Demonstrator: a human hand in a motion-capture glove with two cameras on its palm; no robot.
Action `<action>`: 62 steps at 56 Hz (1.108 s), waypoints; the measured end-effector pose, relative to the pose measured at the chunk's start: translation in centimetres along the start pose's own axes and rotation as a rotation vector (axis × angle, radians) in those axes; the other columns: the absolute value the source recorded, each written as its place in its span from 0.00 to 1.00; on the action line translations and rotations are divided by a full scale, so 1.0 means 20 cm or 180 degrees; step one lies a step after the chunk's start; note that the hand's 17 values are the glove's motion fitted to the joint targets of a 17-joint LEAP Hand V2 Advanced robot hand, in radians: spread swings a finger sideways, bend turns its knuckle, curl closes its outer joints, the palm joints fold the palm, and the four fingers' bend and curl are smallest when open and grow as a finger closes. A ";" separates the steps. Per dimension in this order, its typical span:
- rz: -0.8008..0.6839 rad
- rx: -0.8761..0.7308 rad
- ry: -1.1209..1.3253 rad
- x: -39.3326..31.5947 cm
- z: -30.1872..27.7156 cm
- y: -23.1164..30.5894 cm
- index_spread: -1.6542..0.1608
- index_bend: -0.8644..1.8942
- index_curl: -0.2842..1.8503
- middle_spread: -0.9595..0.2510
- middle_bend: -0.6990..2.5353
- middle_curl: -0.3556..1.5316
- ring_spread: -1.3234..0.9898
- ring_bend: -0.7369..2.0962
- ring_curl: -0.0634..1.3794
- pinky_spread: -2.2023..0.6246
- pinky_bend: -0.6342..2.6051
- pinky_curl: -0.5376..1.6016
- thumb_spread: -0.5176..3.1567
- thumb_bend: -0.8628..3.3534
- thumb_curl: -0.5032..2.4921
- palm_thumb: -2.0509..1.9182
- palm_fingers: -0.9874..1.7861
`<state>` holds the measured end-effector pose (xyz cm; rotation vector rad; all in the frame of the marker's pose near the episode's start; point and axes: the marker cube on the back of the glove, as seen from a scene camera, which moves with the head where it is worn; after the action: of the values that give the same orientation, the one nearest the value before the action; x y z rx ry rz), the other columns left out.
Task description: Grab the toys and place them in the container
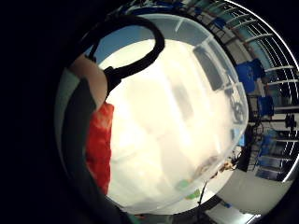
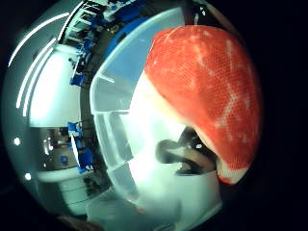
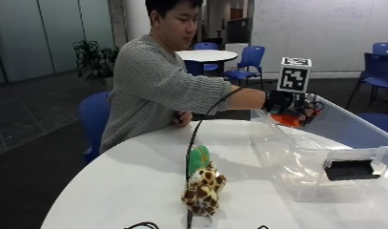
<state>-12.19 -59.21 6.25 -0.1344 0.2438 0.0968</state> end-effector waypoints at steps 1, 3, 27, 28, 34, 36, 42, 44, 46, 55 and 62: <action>0.0011 -0.0039 0.0005 0.00 0.01 0.00 0.71 0.37 0.27 0.51 0.40 0.61 0.35 0.61 0.45 0.65 0.58 0.44 0.44 0.21 0.49 0.66 0.50; 0.0012 -0.0118 -0.0005 0.01 0.04 0.00 0.72 0.37 0.27 0.51 0.40 0.61 0.36 0.61 0.45 0.65 0.58 0.44 0.45 0.21 0.49 0.66 0.49; -0.0124 -0.0117 -0.0266 0.08 -0.18 0.16 0.73 0.35 0.25 0.61 0.27 0.49 0.46 0.47 0.36 0.76 0.56 0.42 0.50 0.20 0.36 0.53 0.28; -0.0123 -0.0074 -0.0332 0.09 -0.22 0.19 0.73 0.35 0.25 0.61 0.27 0.49 0.46 0.47 0.36 0.77 0.55 0.42 0.50 0.20 0.35 0.53 0.28; -0.0324 0.0165 -0.0673 0.25 -0.48 0.51 0.73 0.35 0.24 0.63 0.26 0.46 0.48 0.44 0.34 0.78 0.54 0.41 0.50 0.20 0.34 0.52 0.28; -0.0433 0.0243 -0.0666 0.31 -0.54 0.64 0.73 0.36 0.24 0.64 0.26 0.45 0.49 0.44 0.33 0.78 0.53 0.41 0.50 0.20 0.33 0.52 0.29; -0.0920 0.0674 0.0929 0.77 -0.60 1.02 0.72 0.36 0.24 0.64 0.26 0.43 0.50 0.43 0.32 0.78 0.52 0.40 0.50 0.20 0.32 0.52 0.30; -0.0984 0.0789 0.1052 0.83 -0.60 1.16 0.72 0.36 0.24 0.64 0.26 0.43 0.50 0.42 0.32 0.78 0.52 0.40 0.50 0.20 0.32 0.52 0.30; -0.0886 0.0836 0.0680 0.81 -0.60 1.30 0.72 0.37 0.25 0.65 0.26 0.42 0.50 0.42 0.32 0.78 0.51 0.40 0.50 0.20 0.31 0.52 0.31; -0.0089 0.0729 -0.0041 0.98 -0.54 1.53 0.71 0.37 0.25 0.65 0.27 0.41 0.50 0.42 0.31 0.79 0.50 0.40 0.50 0.20 0.30 0.53 0.34; -0.0016 0.0435 0.0096 1.07 -0.38 1.50 0.71 0.35 0.25 0.64 0.26 0.39 0.48 0.48 0.33 0.78 0.52 0.40 0.51 0.20 0.30 0.53 0.38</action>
<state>3.35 -29.11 -10.02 -0.0006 0.2792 0.0730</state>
